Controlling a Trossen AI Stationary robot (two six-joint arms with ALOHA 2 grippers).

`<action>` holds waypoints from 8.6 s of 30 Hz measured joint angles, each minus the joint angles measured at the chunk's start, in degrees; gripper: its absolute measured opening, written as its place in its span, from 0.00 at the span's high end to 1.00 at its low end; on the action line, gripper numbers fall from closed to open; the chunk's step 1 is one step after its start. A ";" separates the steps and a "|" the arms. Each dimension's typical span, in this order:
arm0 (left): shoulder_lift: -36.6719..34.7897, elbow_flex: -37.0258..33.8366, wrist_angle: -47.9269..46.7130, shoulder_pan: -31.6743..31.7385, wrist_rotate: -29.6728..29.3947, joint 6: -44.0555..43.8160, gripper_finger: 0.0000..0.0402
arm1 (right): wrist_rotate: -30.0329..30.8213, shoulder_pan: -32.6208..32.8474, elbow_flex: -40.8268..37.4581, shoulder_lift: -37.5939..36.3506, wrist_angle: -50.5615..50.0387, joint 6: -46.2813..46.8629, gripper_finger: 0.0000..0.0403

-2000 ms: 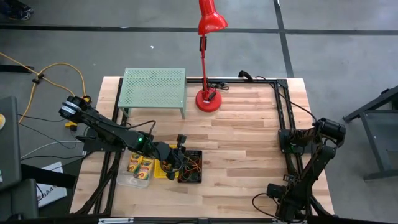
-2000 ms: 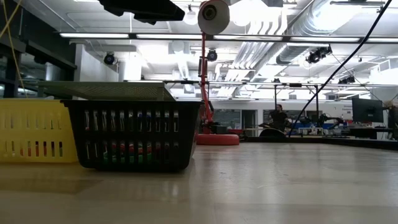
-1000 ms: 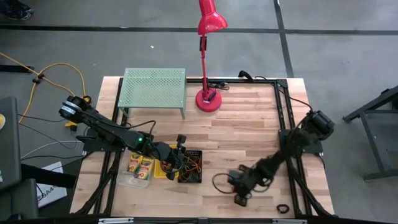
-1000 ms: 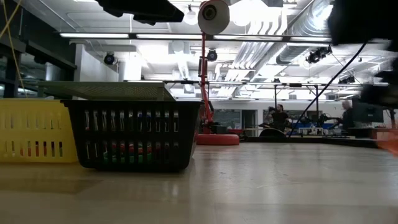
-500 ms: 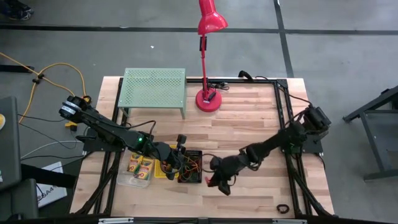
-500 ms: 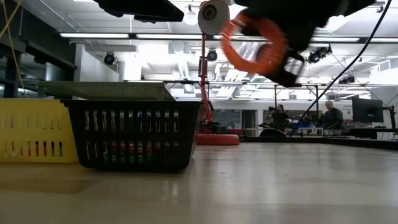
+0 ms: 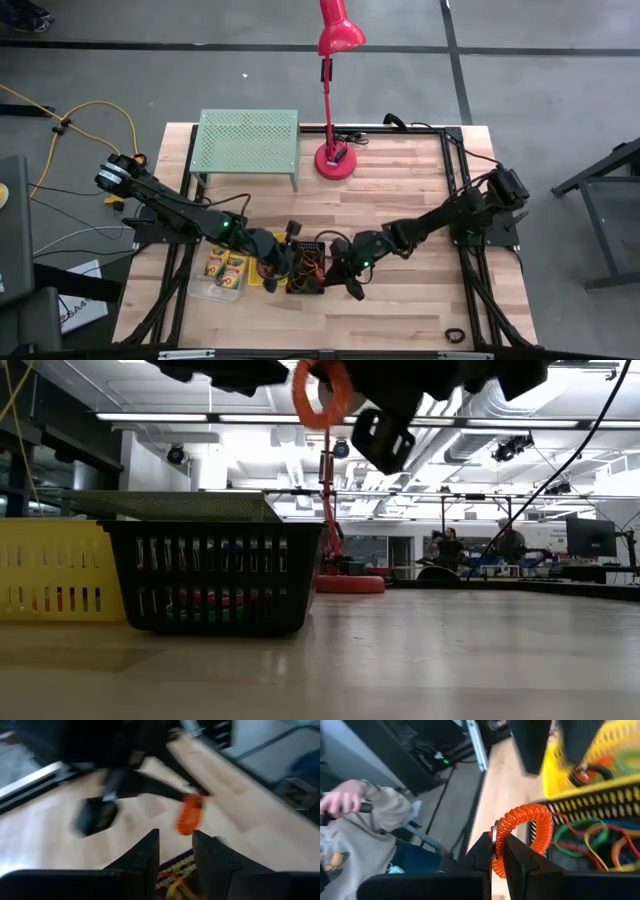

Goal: Pick & Place Office Desk Supplies
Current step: Put the orange spring keychain into the yellow bin, then put the black spring keychain into the yellow bin

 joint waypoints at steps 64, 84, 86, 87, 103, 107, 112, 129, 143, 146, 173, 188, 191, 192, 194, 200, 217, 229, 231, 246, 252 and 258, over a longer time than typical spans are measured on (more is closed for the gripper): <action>0.00 0.00 3.61 1.31 5.37 1.82 0.93 | -3.40 -3.38 0.00 0.00 8.84 -10.88 0.90; 0.00 0.00 2.38 1.20 5.46 1.16 0.94 | -3.29 -3.45 0.00 -0.07 5.99 -13.07 0.73; 0.00 0.00 2.33 1.20 5.46 0.36 0.94 | -3.31 -3.69 0.00 -0.07 4.90 -14.22 0.73; 0.00 0.00 2.35 1.20 5.46 0.05 0.94 | -3.29 -3.79 0.00 -0.07 4.05 -14.64 0.74; -1.31 0.00 -7.98 1.20 6.67 -4.33 0.94 | -2.07 -4.76 0.00 -0.06 -5.08 -14.91 0.73; -5.17 0.00 -16.26 1.20 6.40 -13.11 0.94 | -2.09 -4.76 0.02 -0.04 -5.04 -13.47 0.73; -9.91 0.00 -25.61 1.20 5.95 -21.80 0.94 | -2.29 -4.76 0.00 -0.04 -5.02 -13.41 0.73; -2.91 0.00 -38.23 1.22 -1.57 -35.18 0.94 | -1.85 -3.59 0.02 -0.04 -4.95 -11.01 0.73; 0.66 0.00 -38.80 1.22 -1.54 -36.11 0.94 | -1.85 -2.36 0.00 -0.02 -4.49 -11.03 0.73; 0.66 0.00 -38.79 1.23 -1.56 -36.11 0.94 | -1.83 -2.36 0.01 -0.02 -4.51 -11.04 0.73; 0.66 0.00 -38.80 1.22 -2.52 -36.06 0.78 | -1.83 -2.38 0.01 -0.02 -4.52 -11.07 0.73; 0.66 0.00 -37.58 0.17 4.10 -36.06 0.78 | -1.83 -2.38 0.01 0.00 -4.54 -11.08 0.73; 0.66 0.00 -37.55 0.04 4.10 -36.06 0.78 | -1.83 -2.38 0.00 0.00 -4.54 -11.08 0.73; 0.66 0.00 -37.55 0.04 4.10 -36.06 0.78 | -1.83 -2.38 0.02 0.00 -4.54 -11.08 0.73; 0.66 0.00 -37.55 0.04 4.09 -35.98 0.78 | -1.83 -2.38 0.02 0.00 -4.54 -11.08 0.73; 0.48 0.00 -36.88 0.22 1.14 -30.97 0.78 | -1.90 -2.38 0.02 0.00 -4.54 -11.08 0.73; -3.48 1.05 -15.58 4.71 -0.07 -14.88 0.78 | -5.53 -2.40 0.02 0.00 -5.06 -17.46 0.73; -3.43 1.06 -13.20 4.44 -0.05 -14.63 0.78 | -6.11 1.61 0.02 -2.36 -17.15 -21.84 0.73; -3.42 1.07 -13.21 4.58 -0.03 -14.16 0.78 | -4.45 3.02 0.02 -3.92 -21.60 -21.12 0.73; -3.39 1.07 -13.29 5.42 -0.01 -14.71 0.78 | 3.17 19.16 0.02 -6.65 -51.86 9.01 0.73; -3.39 1.07 -13.29 5.42 -0.01 -12.81 0.78 | -6.44 22.06 0.02 -7.28 -52.97 27.00 0.73; -3.39 1.07 -13.29 6.23 -0.01 -12.72 0.78 | -19.15 21.53 0.02 -7.43 -54.10 42.46 0.73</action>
